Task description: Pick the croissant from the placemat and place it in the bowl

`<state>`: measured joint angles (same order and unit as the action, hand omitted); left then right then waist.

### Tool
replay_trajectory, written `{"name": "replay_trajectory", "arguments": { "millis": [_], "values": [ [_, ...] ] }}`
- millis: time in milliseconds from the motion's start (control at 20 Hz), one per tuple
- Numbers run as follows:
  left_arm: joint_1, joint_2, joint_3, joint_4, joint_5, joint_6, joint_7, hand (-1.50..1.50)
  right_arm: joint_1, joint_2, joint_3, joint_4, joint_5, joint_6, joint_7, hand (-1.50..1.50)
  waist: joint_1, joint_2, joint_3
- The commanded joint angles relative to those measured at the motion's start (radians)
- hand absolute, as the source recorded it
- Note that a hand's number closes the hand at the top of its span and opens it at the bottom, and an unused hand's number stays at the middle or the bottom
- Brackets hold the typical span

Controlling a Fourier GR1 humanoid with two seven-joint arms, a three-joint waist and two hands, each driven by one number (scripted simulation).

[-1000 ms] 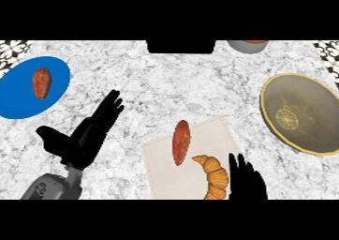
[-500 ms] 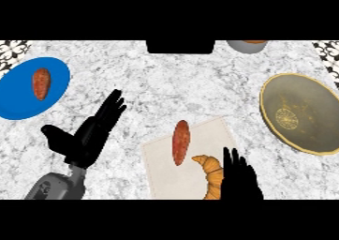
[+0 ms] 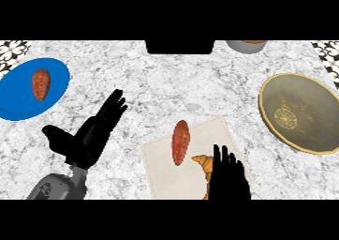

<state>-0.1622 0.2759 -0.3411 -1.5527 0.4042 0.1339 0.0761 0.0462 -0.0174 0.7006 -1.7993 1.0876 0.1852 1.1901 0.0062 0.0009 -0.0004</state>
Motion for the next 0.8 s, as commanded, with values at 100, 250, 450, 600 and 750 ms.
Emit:
{"name": "replay_trajectory", "arguments": {
  "millis": [100,250,450,600,750],
  "values": [
    [-0.016,0.003,0.039,0.001,0.014,-0.028,0.030,0.00,-0.039,0.017,0.005,-0.010,-0.022,0.070,0.210,-1.50,-0.007,-0.001,0.000],
    [-0.022,-0.016,0.040,0.045,-0.004,-0.033,0.009,0.00,-0.058,0.017,-0.013,0.088,-0.009,-0.002,0.174,-1.50,-0.008,0.000,0.000],
    [0.045,-0.016,0.027,-0.005,-0.014,-0.052,-0.008,0.00,-0.074,0.017,0.021,0.158,-0.011,-0.082,0.190,-1.50,0.001,-0.001,0.000],
    [0.027,-0.038,0.031,0.018,-0.031,-0.035,0.001,0.00,-0.084,0.017,-0.020,0.218,-0.005,-0.113,0.149,-1.50,-0.002,0.000,0.000],
    [-0.038,-0.022,0.071,0.018,-0.011,-0.059,0.055,0.00,-0.059,0.017,-0.022,0.200,0.012,-0.113,0.127,-1.50,-0.007,-0.001,0.000]
  ]
}}
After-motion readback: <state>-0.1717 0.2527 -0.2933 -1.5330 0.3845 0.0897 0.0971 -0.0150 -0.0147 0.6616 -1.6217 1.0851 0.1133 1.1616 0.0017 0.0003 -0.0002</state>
